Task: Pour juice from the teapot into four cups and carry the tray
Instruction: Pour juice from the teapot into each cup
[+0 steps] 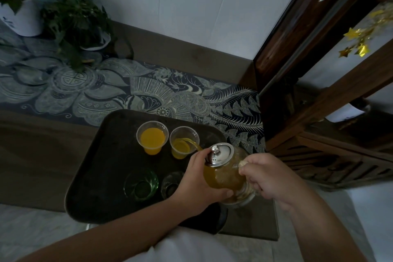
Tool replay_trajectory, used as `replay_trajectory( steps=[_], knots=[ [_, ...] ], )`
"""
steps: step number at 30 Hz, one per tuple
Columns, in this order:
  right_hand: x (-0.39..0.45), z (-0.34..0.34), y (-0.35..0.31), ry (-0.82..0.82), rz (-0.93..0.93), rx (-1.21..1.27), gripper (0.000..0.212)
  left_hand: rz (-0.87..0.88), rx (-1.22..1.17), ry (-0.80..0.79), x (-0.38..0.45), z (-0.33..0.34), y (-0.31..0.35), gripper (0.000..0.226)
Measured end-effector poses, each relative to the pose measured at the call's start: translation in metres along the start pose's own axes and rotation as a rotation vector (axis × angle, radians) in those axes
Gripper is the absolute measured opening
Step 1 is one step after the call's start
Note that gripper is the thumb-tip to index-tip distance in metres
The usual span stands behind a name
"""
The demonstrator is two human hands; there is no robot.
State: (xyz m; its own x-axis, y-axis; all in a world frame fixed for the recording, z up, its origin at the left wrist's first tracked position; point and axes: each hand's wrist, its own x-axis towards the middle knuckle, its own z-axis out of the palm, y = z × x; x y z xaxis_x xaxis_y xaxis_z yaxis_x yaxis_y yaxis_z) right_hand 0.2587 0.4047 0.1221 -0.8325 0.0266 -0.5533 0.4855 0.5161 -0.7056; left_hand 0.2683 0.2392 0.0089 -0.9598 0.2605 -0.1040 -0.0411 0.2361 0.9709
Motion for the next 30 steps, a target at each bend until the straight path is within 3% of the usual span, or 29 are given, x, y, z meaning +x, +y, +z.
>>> replay_trajectory(
  steps=[21, 30],
  knots=[
    [0.0007, 0.0006, -0.0022, -0.009, -0.053, -0.026, 0.011, -0.007, -0.016, -0.008, 0.0001, -0.0020, -0.0039, 0.104],
    [0.0023, -0.0005, -0.0027, -0.022, -0.062, -0.023, 0.018, -0.008, -0.032, 0.003, 0.0018, -0.0016, -0.0051, 0.103]
  ],
)
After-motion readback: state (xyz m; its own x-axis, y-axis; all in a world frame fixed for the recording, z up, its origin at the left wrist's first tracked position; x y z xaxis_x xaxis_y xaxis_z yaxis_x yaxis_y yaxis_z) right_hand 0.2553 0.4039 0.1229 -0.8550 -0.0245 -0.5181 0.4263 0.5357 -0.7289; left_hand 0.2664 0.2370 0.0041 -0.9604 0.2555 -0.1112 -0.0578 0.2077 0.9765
